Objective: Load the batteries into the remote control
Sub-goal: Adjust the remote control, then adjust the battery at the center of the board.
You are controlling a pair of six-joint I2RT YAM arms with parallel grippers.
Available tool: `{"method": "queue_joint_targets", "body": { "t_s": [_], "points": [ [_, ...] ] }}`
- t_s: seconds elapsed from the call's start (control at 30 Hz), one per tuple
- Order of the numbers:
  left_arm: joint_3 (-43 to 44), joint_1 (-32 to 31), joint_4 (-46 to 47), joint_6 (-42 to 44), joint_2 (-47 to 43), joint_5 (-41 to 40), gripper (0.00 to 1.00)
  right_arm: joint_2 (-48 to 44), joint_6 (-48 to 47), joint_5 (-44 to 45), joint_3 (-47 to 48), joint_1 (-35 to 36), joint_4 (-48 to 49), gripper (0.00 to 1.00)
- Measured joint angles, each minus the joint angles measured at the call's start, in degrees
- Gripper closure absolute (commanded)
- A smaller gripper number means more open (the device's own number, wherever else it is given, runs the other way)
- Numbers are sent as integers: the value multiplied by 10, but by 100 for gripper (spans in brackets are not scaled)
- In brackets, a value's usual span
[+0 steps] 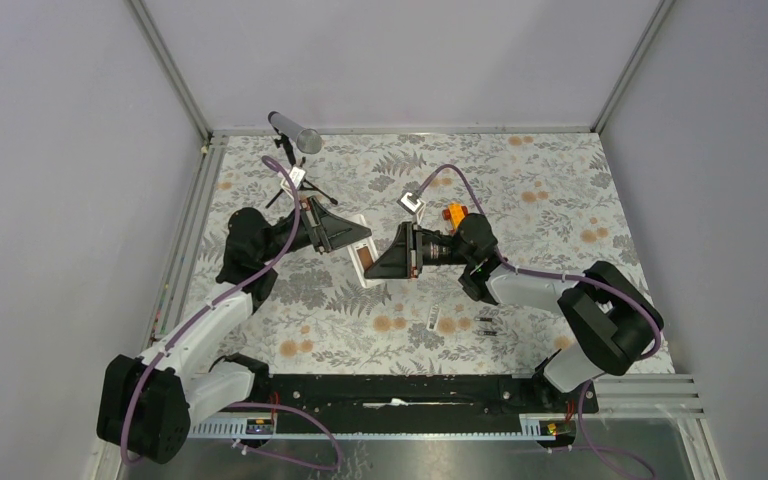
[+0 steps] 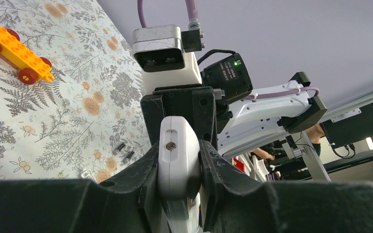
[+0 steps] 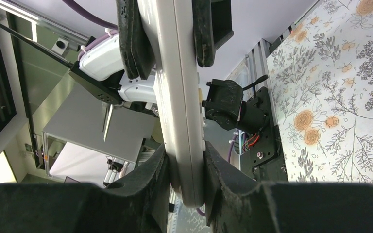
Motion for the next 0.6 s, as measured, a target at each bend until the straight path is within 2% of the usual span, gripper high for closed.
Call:
{"method": "queue_joint_targets", "body": {
  "t_s": [0.03, 0.1, 0.13, 0.2, 0.3, 0.43, 0.5, 0.6],
  "points": [
    [0, 0, 0, 0, 0, -1, 100, 0, 0, 0, 0, 0, 0, 67],
    [0, 0, -1, 1, 0, -3, 100, 0, 0, 0, 0, 0, -1, 34],
    [0, 0, -1, 2, 0, -3, 100, 0, 3, 1, 0, -1, -3, 23],
    [1, -1, -11, 14, 0, -7, 100, 0, 1, 4, -3, -3, -5, 14],
    [14, -2, -75, 51, -3, -26, 100, -18, -25, 16, -13, -16, -41, 12],
    [50, -1, -211, 131, -16, -87, 100, -103, -112, 78, -6, -59, -230, 16],
    [65, 2, -271, 167, -23, -125, 100, -153, -169, 147, 16, -76, -362, 22],
    [70, 8, -332, 203, -31, -163, 100, -196, -247, 262, 67, -83, -551, 43]
  ]
}}
